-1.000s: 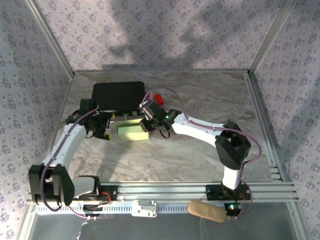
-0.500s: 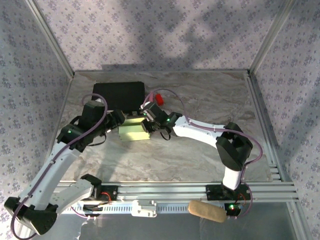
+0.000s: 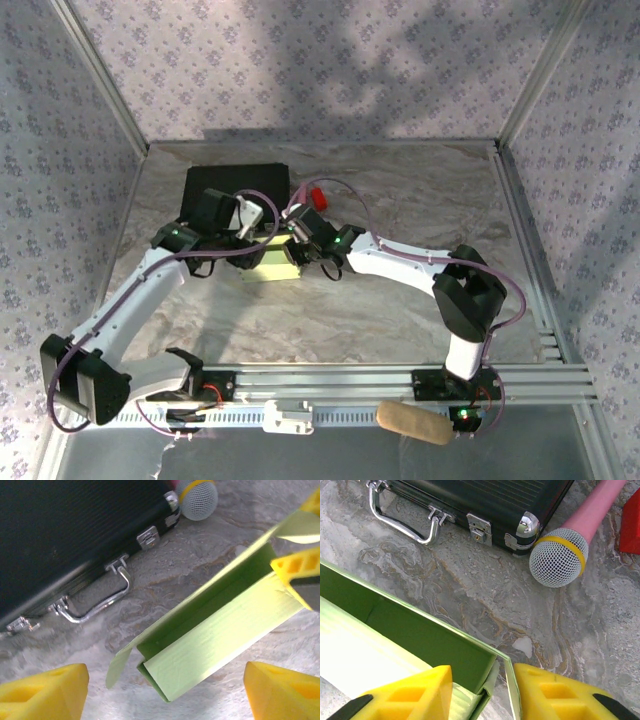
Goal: Fold the paper box
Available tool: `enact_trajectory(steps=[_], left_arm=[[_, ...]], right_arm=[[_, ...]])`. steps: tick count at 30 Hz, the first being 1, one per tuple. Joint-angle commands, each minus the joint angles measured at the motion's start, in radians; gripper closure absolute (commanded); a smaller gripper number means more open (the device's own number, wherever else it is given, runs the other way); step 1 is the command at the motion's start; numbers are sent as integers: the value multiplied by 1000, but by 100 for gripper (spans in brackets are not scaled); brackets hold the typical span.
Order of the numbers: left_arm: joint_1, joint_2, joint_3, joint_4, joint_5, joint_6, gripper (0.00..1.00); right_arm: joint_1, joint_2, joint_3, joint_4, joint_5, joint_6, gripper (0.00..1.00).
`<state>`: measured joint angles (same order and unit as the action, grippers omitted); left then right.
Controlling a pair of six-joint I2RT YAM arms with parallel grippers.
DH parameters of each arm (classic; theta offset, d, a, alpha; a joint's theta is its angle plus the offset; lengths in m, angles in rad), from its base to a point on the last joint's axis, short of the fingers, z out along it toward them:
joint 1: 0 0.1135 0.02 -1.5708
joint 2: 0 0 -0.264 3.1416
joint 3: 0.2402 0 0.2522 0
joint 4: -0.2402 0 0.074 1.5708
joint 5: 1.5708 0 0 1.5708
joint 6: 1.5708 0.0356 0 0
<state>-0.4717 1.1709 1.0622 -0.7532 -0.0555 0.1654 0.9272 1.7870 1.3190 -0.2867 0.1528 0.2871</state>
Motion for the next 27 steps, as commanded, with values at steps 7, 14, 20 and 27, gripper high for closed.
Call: enact_trajectory(steps=[7,14,20,27], left_arm=[[36,97,64,-62,173,316,11],[35,110,22,-1,165,350,10],[-6,155,-10,7,138,363,11],[-18,148,-63,56,101,335,13]], right_arm=[[-10,-1,-1,-18,-22,-12,64],[-11,-6,-7,-15,-24,-14,64],[-14,-2,-2,-16,-36,-12,65],[-34,-22,-38,22,-99,-16,66]])
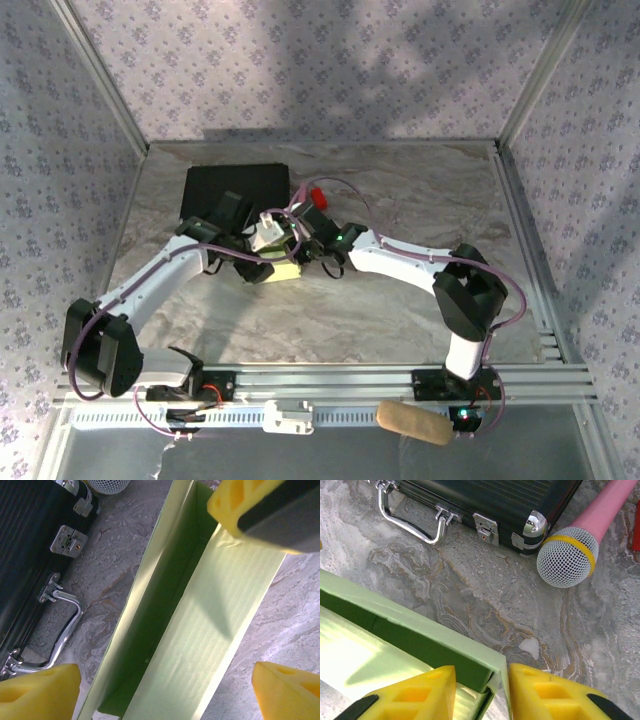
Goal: Fold the paper box
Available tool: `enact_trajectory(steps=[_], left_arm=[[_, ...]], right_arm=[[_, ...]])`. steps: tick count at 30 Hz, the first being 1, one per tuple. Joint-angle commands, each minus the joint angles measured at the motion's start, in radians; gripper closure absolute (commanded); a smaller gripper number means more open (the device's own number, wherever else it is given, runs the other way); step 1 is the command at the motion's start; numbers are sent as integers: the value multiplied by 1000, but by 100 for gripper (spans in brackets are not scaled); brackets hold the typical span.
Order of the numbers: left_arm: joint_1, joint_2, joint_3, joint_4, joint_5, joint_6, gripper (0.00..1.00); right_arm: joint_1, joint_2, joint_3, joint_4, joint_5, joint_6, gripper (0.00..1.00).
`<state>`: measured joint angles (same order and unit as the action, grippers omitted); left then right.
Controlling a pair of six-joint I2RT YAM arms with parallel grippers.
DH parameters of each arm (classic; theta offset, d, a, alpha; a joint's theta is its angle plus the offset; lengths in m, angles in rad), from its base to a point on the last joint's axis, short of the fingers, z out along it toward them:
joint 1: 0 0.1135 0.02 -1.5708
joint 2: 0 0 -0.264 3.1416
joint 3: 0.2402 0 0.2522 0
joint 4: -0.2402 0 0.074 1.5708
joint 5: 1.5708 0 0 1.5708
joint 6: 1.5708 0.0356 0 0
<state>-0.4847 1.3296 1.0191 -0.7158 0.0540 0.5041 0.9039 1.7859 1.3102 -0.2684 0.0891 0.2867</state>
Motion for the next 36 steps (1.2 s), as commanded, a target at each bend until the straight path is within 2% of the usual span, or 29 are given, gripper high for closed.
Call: enact_trajectory(steps=[1,11,18,23,30,36], left_arm=[[-9,-13,-30,23,-6,-7,14],[-64,-38,-99,64,-69,-50,23],[-80,-47,-104,69,-88,-58,40],[-91,-55,-108,71,-90,-59,45],[-101,-59,-111,75,-95,-53,44],[-100,-61,-112,78,-96,-49,43]], right_arm=[[-16,-28,-39,19,-50,-16,66],[-49,-66,-77,45,-113,-28,71],[-68,-114,-109,61,-140,-22,72],[-92,-155,-150,58,-165,-26,69],[-119,-167,-128,18,-192,-86,63],[-121,-147,-68,-45,-190,-147,63]])
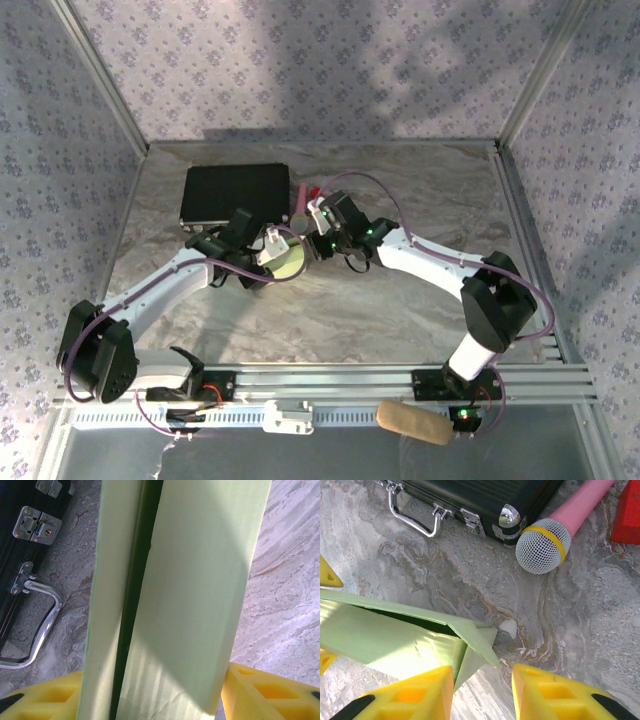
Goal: Fold the paper box
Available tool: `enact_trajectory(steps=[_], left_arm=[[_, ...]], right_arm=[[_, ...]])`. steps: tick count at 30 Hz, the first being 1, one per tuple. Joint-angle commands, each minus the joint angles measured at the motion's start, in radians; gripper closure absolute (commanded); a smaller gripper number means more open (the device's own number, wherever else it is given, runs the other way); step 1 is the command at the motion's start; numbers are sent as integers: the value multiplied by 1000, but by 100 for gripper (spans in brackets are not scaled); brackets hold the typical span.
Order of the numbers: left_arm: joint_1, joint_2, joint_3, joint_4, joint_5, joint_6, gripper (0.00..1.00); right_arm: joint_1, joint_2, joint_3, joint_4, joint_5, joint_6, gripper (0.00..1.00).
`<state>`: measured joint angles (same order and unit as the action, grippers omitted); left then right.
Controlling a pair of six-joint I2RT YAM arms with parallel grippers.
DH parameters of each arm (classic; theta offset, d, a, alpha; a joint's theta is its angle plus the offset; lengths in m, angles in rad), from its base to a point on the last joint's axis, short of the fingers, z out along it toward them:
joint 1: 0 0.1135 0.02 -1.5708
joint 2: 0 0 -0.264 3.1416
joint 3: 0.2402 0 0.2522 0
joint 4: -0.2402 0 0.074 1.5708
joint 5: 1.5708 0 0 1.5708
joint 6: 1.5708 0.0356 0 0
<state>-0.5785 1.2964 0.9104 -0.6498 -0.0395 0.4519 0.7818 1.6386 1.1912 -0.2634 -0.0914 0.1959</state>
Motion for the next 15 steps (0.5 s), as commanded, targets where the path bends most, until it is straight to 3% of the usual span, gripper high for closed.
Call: enact_trajectory(steps=[1,15], left_arm=[[-6,-26,-4,13,-2,3,42],[-6,-21,-7,20,0,9,42]], right_arm=[[2,8,59,-59,-2,-65,64],[-39,85,144,-115,-78,-152,66]])
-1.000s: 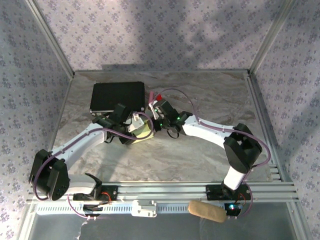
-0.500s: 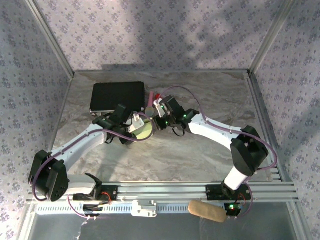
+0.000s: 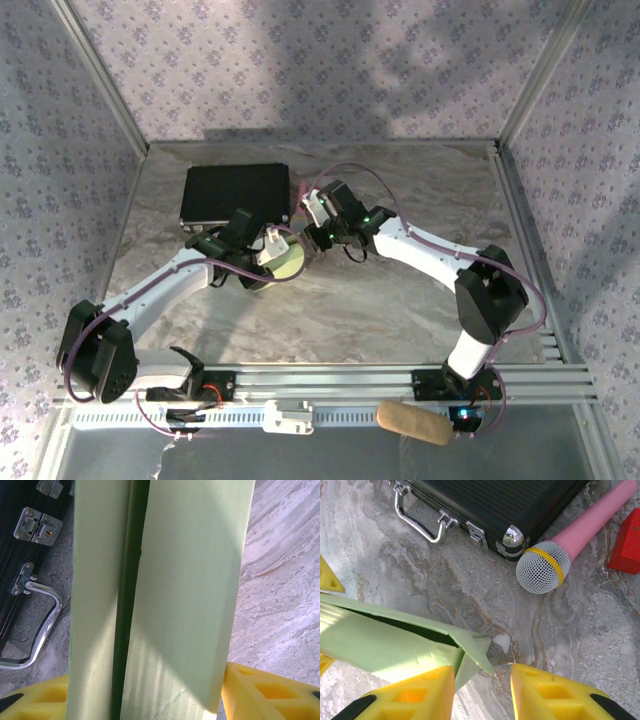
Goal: Fold the paper box
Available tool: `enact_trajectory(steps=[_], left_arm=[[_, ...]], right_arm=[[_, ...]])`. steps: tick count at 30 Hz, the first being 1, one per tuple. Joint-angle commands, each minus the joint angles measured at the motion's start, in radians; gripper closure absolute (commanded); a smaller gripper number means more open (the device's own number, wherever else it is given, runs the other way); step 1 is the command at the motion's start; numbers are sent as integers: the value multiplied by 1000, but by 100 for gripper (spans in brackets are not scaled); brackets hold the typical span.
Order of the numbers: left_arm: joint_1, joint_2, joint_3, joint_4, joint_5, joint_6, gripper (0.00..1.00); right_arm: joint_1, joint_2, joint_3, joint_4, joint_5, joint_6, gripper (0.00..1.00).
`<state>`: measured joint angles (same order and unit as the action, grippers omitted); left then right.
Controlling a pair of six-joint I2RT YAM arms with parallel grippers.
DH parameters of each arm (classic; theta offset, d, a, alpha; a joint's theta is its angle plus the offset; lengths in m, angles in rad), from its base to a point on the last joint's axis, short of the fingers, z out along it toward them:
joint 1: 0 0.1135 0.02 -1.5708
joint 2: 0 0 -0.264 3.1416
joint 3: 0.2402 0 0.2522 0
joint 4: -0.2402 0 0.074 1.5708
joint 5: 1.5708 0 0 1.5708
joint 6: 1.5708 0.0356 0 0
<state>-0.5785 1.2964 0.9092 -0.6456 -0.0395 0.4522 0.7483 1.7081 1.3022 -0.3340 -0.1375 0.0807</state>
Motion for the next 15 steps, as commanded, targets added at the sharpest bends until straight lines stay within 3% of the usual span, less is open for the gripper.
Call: enact_trajectory(steps=[1,15], left_arm=[[-6,-19,-7,15,0,11,42],[-6,-17,-10,22,2,17,43]], right_arm=[[-7,17,34,-42,-37,-36,67],[-16,49,64,-46,-124,-73,67]])
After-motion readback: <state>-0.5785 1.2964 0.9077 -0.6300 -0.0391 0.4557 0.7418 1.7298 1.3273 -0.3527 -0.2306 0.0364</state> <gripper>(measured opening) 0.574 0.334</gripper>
